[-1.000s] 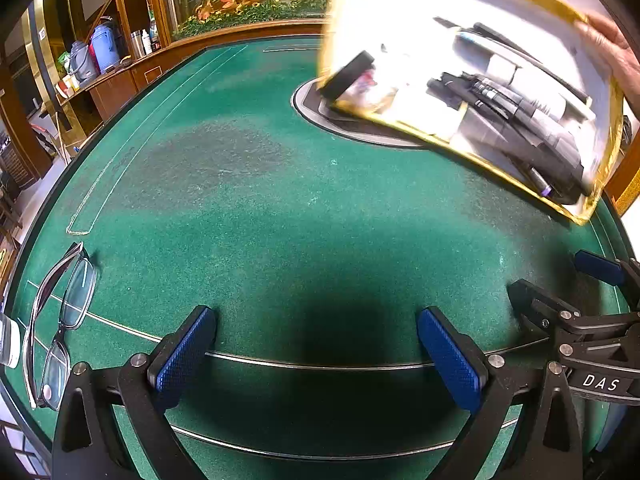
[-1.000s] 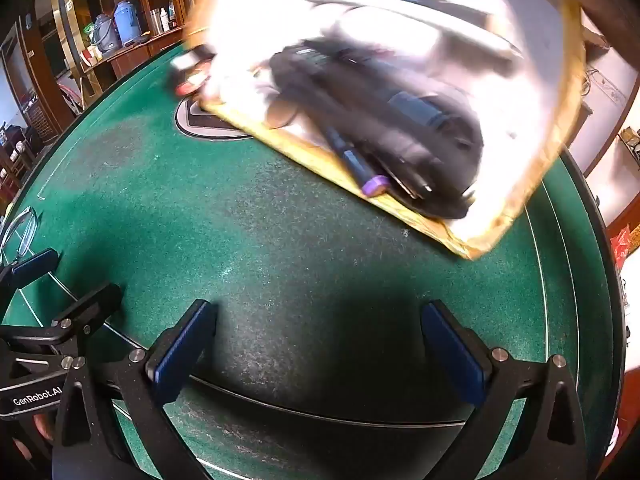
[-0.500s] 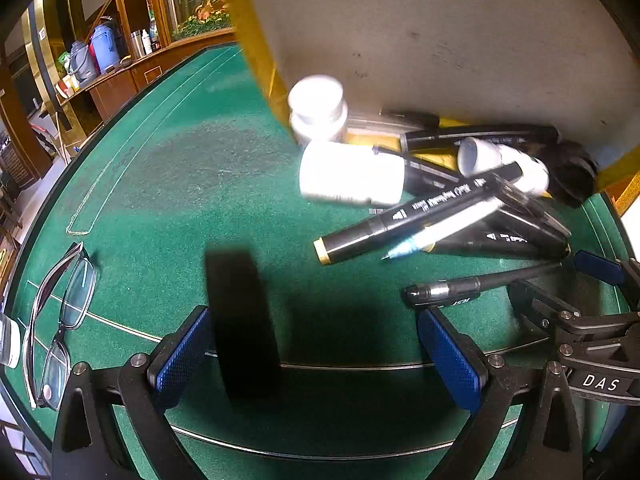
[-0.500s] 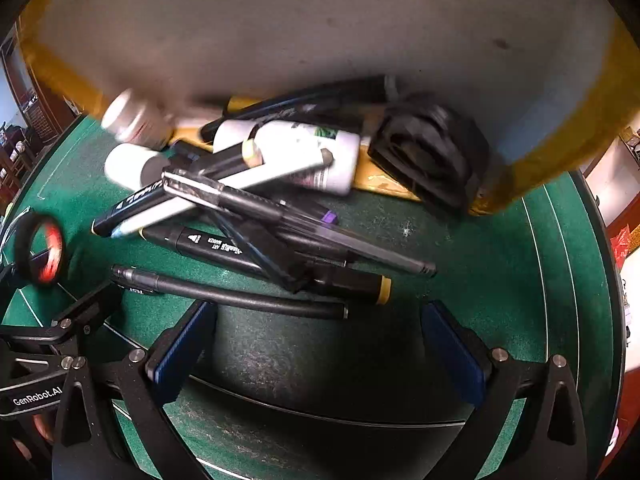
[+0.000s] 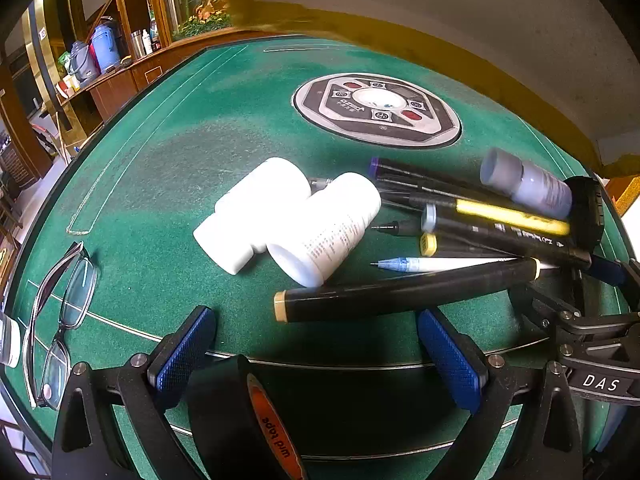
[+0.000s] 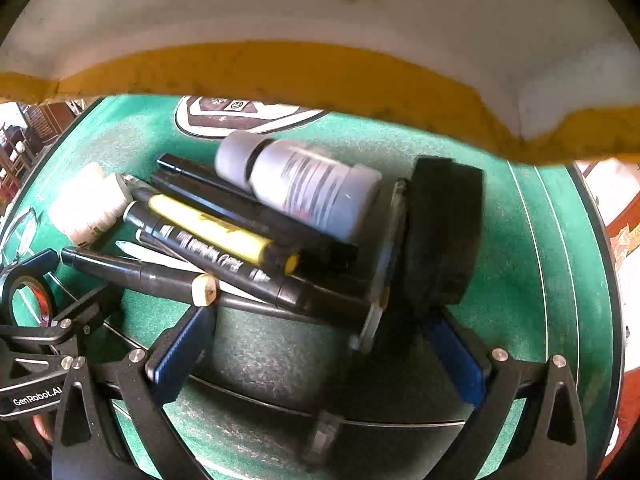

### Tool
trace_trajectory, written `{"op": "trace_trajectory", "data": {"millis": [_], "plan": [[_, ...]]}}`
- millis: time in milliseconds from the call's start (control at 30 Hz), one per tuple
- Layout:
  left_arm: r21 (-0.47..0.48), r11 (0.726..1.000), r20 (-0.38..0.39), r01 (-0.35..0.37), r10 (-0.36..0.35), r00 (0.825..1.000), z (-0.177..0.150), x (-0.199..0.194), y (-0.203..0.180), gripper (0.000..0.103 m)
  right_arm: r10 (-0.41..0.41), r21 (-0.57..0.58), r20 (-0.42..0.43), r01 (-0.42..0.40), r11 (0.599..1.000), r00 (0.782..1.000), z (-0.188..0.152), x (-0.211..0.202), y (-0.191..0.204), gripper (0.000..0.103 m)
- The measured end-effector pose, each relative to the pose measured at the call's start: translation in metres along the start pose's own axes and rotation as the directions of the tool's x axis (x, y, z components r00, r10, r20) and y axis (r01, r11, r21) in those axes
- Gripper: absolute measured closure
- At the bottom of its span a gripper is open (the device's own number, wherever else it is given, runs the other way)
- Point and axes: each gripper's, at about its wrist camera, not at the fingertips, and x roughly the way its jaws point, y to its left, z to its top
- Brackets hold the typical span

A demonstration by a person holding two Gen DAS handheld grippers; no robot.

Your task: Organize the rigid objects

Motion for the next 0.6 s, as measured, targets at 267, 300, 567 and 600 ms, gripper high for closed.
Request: {"op": "trace_trajectory", "data": {"millis": [267, 300, 567, 600], "plan": [[-0.001, 1.000, 0.000, -0.001, 0.001, 1.000, 0.0000, 0.0006, -0.0004, 0.000, 0.000, 0.000, 0.000, 0.000, 1.000, 1.000, 0.0005, 0.0002, 0.0006, 0.000], [-0.001, 1.000, 0.000, -0.001, 0.001, 1.000, 0.0000, 0.0006, -0.0004, 0.000, 0.000, 0.000, 0.000, 0.000, 1.000, 1.000, 0.0005, 0.0003, 0.0007, 0.000], [0.000, 1.000, 0.001, -0.001, 0.001, 1.000, -0.0005, 0.0009, 0.0000, 0.000, 0.000, -0.001, 0.000, 0.000, 1.000, 1.000, -0.0004, 0.0012, 0.0020, 0.000], [-0.001, 1.000, 0.001, -0.001, 0.001, 1.000, -0.0004, 0.0011, 0.0003, 0.000, 0.000, -0.001, 0.000, 0.000, 1.000, 1.000, -0.0001, 0.0012, 0.0021, 0.000]]}}
